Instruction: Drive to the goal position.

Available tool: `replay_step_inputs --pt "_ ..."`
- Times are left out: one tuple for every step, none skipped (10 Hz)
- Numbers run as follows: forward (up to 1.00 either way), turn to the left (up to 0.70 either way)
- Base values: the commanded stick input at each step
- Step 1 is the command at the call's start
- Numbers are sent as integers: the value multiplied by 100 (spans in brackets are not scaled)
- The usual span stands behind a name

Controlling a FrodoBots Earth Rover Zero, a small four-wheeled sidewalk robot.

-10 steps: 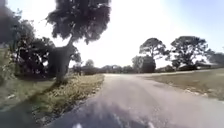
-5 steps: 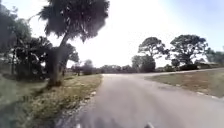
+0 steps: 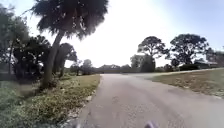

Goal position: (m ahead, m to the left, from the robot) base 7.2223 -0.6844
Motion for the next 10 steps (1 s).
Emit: replay_step_inputs --pt "100 0" --pt "100 0" --pt "100 0" --pt "100 0" --pt "100 0" --pt "100 0" --pt "100 0" --pt "100 -9" --pt "100 -21" --pt "100 -26"
